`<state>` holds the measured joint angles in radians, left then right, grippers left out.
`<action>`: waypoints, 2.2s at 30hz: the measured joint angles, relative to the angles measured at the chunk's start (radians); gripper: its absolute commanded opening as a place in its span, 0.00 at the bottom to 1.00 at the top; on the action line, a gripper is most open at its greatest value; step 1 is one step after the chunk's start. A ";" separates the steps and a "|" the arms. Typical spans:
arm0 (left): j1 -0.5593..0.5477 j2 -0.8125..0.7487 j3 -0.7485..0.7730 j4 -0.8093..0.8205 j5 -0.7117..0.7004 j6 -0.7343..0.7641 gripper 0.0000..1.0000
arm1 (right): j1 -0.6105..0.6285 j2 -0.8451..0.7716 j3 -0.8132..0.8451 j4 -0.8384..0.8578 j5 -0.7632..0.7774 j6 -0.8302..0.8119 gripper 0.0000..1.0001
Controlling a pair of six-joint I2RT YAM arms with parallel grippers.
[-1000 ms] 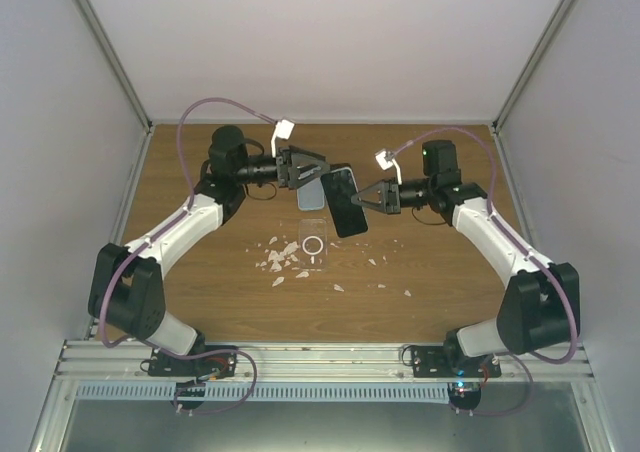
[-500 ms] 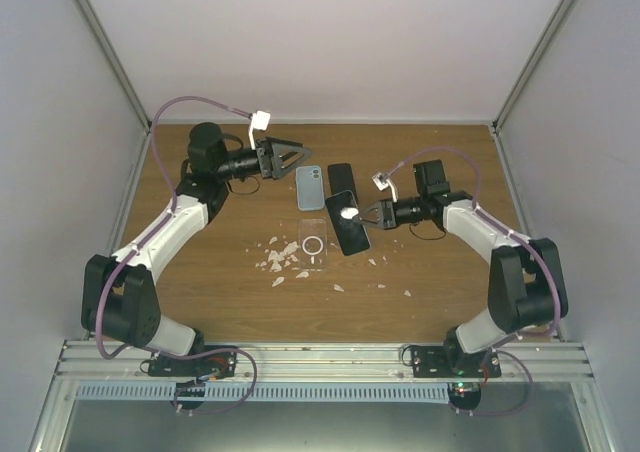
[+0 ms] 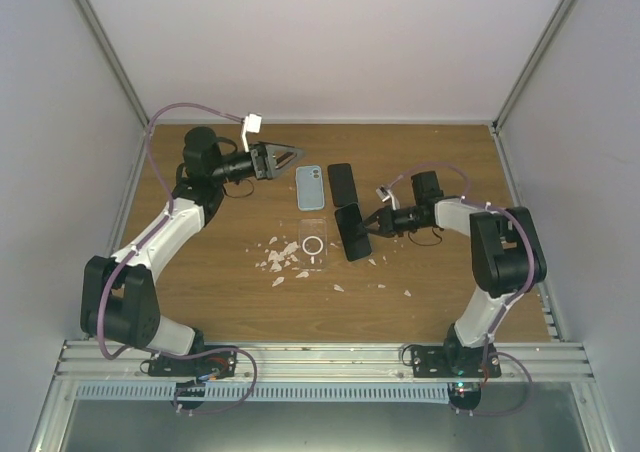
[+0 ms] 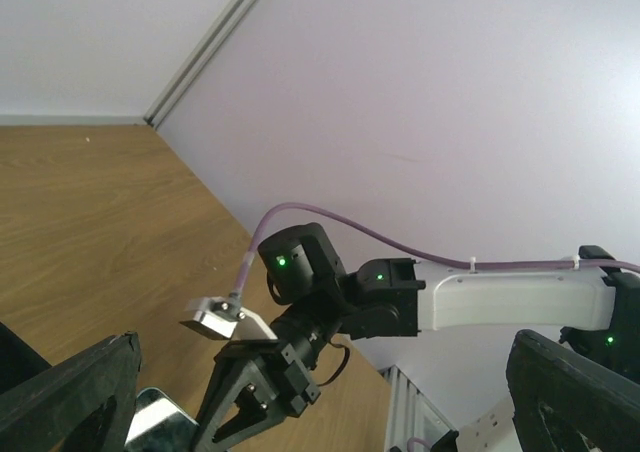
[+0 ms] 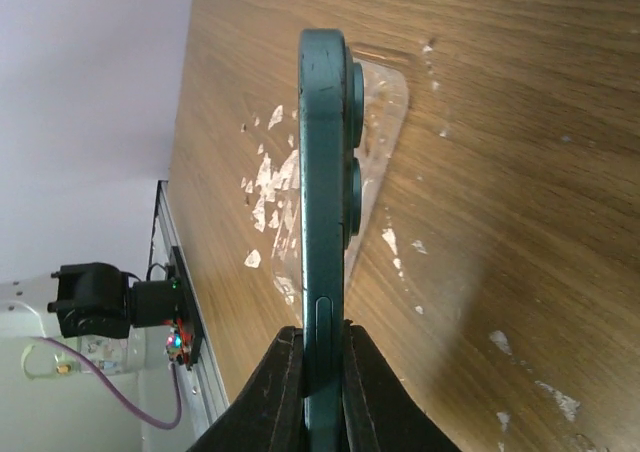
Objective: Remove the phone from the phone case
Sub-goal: Place the phone at the center of the board, then reset both arms
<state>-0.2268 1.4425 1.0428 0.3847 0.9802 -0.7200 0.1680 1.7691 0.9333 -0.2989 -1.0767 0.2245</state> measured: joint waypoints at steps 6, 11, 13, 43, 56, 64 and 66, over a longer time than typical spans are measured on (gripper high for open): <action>0.002 0.000 0.000 0.019 -0.003 -0.018 0.99 | -0.002 0.061 0.000 0.028 0.005 0.045 0.01; 0.003 0.005 0.000 0.026 -0.002 -0.032 0.99 | -0.002 0.099 0.000 0.040 0.005 0.079 0.03; 0.003 0.013 0.000 0.031 -0.002 -0.034 0.99 | -0.002 0.113 0.000 0.048 0.005 0.090 0.03; 0.010 0.028 0.000 0.000 -0.035 -0.016 0.99 | -0.006 0.039 -0.072 0.060 0.091 0.145 0.96; 0.048 -0.043 0.000 -0.116 -0.099 0.058 0.99 | -0.006 -0.063 -0.083 0.037 0.155 0.119 1.00; 0.077 -0.061 0.036 -0.320 -0.143 0.149 0.99 | -0.006 -0.142 0.019 -0.049 0.164 0.036 0.99; 0.089 -0.055 0.071 -0.383 -0.142 0.177 0.99 | -0.006 -0.153 0.079 -0.080 0.174 0.006 1.00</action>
<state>-0.1375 1.3876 1.1141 0.0017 0.8379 -0.5426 0.1623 1.6157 1.0119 -0.3790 -0.9031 0.2310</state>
